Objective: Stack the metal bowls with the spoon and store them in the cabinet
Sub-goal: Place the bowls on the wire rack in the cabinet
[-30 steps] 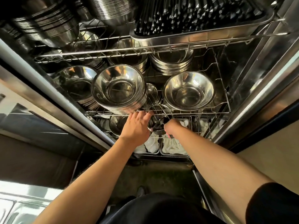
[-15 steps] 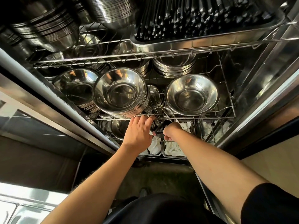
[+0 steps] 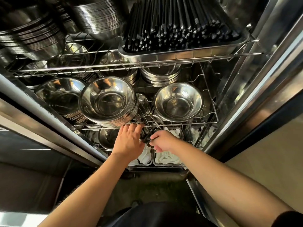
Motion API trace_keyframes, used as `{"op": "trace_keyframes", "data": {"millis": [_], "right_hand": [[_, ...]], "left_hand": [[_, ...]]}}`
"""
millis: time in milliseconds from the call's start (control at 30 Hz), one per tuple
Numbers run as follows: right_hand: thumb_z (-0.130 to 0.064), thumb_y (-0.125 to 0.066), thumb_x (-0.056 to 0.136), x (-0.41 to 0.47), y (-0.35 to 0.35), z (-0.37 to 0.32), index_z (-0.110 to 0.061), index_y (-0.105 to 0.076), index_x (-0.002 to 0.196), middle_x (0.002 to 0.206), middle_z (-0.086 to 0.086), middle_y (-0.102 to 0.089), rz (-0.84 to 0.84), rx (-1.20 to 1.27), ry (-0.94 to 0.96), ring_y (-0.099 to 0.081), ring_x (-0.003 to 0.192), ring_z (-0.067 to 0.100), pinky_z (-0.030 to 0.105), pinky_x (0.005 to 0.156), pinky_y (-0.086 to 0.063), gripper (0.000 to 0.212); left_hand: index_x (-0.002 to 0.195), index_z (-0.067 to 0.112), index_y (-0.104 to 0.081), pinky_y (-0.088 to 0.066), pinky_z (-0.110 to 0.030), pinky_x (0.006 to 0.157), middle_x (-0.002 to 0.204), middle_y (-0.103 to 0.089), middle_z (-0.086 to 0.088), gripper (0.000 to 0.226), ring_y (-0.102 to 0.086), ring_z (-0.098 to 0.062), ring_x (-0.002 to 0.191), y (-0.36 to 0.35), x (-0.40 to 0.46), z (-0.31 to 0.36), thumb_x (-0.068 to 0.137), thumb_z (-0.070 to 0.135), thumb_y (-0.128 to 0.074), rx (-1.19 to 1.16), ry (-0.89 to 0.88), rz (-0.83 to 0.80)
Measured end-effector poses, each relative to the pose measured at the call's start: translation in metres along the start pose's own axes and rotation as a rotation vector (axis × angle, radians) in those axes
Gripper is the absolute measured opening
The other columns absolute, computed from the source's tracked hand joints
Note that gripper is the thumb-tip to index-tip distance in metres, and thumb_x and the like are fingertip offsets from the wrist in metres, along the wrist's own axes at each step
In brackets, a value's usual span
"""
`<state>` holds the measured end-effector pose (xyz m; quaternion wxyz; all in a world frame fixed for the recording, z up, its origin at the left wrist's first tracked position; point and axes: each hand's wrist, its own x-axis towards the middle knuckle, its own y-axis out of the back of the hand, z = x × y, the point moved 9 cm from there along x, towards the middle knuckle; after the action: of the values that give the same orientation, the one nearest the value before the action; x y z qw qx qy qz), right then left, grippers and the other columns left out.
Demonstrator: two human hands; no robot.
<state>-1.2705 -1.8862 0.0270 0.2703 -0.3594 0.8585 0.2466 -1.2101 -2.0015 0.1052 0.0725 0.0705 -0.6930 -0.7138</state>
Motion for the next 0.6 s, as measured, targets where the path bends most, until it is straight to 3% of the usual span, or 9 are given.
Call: {"op": "trace_keyframes", "data": {"millis": [67,200,300,400,500,600], "right_hand": [[-0.017,-0.070,0.094,-0.022,0.013,-0.015,-0.013,-0.063,0.124,0.093,0.004,-0.068,-0.005,-0.106,0.103,-0.064,0.073,0.013,0.034,0.075,-0.060,0.032],[-0.036,-0.069,0.091,-0.060,0.046,-0.035,-0.027,-0.065,0.124,0.108,-0.008,-0.070,0.044,-0.236,0.249,-0.071,0.091,0.011,0.036,0.079,-0.064,0.034],[-0.043,-0.068,0.089,-0.081,0.081,-0.050,-0.036,-0.065,0.115,0.107,-0.019,-0.067,0.187,-0.295,0.357,-0.070,0.091,0.008,0.042,0.080,-0.063,0.027],[-0.037,-0.070,0.091,-0.093,0.117,-0.062,-0.037,-0.065,0.112,0.105,-0.020,-0.066,0.370,-0.345,0.448,-0.062,0.096,-0.002,0.036,0.093,-0.056,0.022],[-0.044,-0.073,0.087,-0.099,0.150,-0.069,-0.034,-0.062,0.123,0.124,-0.008,-0.062,0.584,-0.454,0.486,-0.052,0.120,0.013,0.033,0.099,-0.045,0.039],[-0.060,-0.078,0.076,-0.092,0.169,-0.067,-0.028,-0.046,0.145,0.151,0.006,-0.042,0.689,-0.581,0.386,-0.027,0.142,0.025,0.043,0.108,-0.037,0.083]], "left_hand": [[0.147,0.020,-0.040,-0.036,-0.041,0.111,0.132,-0.057,-0.007,0.070,-0.050,-0.029,0.124,0.002,0.003,0.000,0.084,0.043,-0.061,-0.025,0.019,-0.033],[0.143,0.020,-0.043,-0.042,-0.041,0.103,0.133,-0.055,-0.010,0.063,-0.051,-0.032,0.123,0.007,0.011,0.005,0.089,0.049,-0.059,-0.043,0.063,-0.138],[0.137,0.020,-0.049,-0.050,-0.044,0.095,0.133,-0.056,-0.009,0.057,-0.051,-0.033,0.125,0.021,0.020,0.015,0.091,0.052,-0.058,-0.077,0.099,-0.172],[0.134,0.020,-0.050,-0.054,-0.046,0.095,0.131,-0.057,-0.007,0.056,-0.054,-0.033,0.123,0.038,0.032,0.031,0.090,0.054,-0.059,-0.132,0.082,-0.131],[0.141,0.019,-0.042,-0.053,-0.046,0.097,0.133,-0.052,-0.007,0.064,-0.051,-0.031,0.125,0.052,0.046,0.045,0.090,0.053,-0.059,-0.203,0.012,-0.036],[0.152,0.020,-0.029,-0.047,-0.047,0.106,0.151,-0.040,-0.007,0.077,-0.041,-0.030,0.137,0.055,0.057,0.058,0.091,0.059,-0.054,-0.260,-0.076,0.018]]}}
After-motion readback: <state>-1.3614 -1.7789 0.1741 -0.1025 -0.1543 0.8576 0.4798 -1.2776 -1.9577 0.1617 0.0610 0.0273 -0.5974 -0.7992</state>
